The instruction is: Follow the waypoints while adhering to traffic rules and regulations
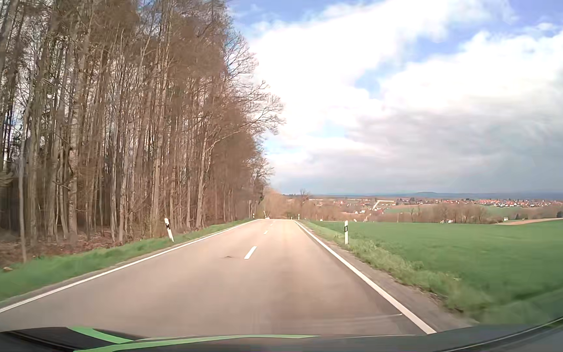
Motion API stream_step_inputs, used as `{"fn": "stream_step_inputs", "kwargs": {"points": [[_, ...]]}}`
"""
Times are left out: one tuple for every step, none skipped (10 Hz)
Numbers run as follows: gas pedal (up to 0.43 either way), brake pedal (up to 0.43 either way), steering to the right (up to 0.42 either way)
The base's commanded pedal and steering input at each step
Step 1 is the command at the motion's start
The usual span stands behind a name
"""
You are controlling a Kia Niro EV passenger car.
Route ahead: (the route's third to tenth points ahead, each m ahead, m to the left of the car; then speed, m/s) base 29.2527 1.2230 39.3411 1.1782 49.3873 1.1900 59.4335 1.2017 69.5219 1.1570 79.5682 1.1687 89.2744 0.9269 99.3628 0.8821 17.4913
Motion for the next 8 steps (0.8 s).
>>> {"fn": "stream_step_inputs", "kwargs": {"points": [[0.110,0.000,0.000],[0.110,0.000,0.000],[0.110,0.000,0.000],[0.110,0.000,0.000],[0.110,0.000,0.000],[0.110,0.000,0.000],[0.110,0.000,0.000],[0.110,0.000,0.000]]}}
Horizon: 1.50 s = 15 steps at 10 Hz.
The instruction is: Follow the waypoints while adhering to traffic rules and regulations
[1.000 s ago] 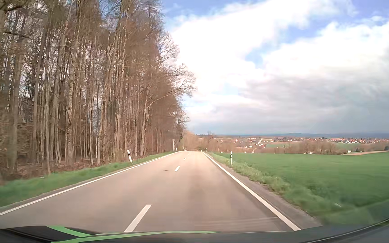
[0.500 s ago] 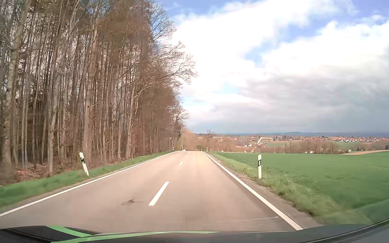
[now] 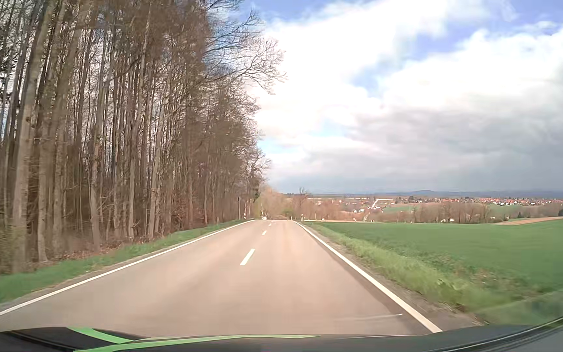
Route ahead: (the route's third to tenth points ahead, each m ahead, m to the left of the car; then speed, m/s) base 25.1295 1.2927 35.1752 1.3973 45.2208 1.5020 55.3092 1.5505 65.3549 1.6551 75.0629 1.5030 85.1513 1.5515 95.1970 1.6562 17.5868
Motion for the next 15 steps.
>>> {"fn": "stream_step_inputs", "kwargs": {"points": [[0.110,0.000,0.000],[0.110,0.000,0.000],[0.110,0.000,0.000],[0.098,0.000,0.000],[0.098,0.000,0.000],[0.098,0.000,0.000],[0.087,0.000,0.000],[0.087,0.000,0.000],[0.087,0.000,0.000],[0.079,0.000,0.000],[0.067,0.000,0.000],[0.059,0.000,0.000],[0.039,0.000,0.000],[0.039,0.000,0.000],[0.028,0.000,0.000]]}}
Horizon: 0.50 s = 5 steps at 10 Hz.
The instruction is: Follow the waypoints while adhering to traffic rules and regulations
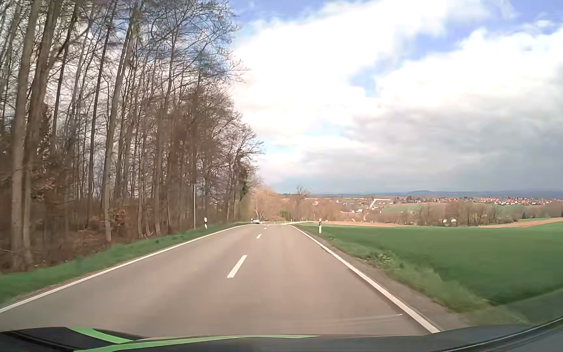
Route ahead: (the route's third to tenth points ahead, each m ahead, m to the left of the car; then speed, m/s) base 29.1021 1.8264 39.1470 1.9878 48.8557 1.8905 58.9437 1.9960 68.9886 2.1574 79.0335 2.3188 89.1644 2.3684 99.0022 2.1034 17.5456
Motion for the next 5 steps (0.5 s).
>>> {"fn": "stream_step_inputs", "kwargs": {"points": [[0.028,0.000,0.000],[0.028,0.000,0.000],[0.020,0.000,0.000],[0.020,0.000,0.000],[0.020,0.000,-0.001]]}}
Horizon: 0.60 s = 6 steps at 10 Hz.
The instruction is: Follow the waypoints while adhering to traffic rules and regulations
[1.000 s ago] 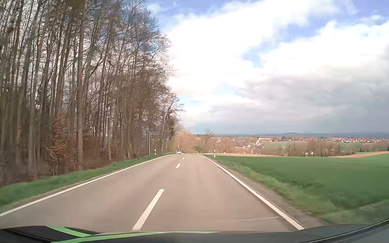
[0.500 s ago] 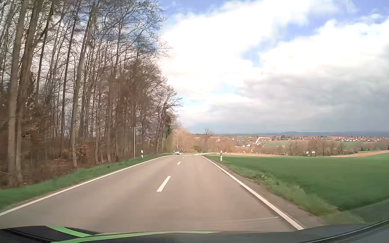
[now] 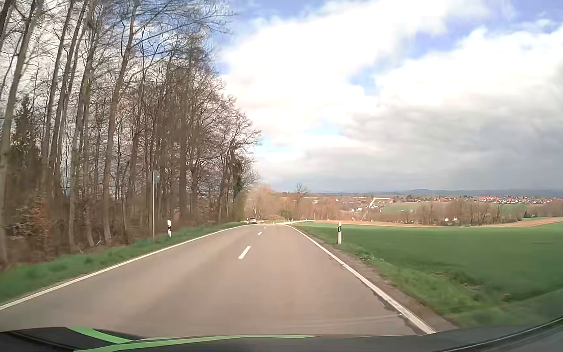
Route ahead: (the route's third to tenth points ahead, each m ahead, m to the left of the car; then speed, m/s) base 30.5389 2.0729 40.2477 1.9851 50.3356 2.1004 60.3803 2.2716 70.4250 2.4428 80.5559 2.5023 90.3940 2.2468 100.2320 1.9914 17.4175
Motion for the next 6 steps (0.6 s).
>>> {"fn": "stream_step_inputs", "kwargs": {"points": [[0.020,0.000,-0.001],[0.020,0.000,-0.002],[0.020,0.000,-0.001],[0.020,0.000,-0.001],[0.020,0.000,-0.002],[0.020,0.000,-0.002]]}}
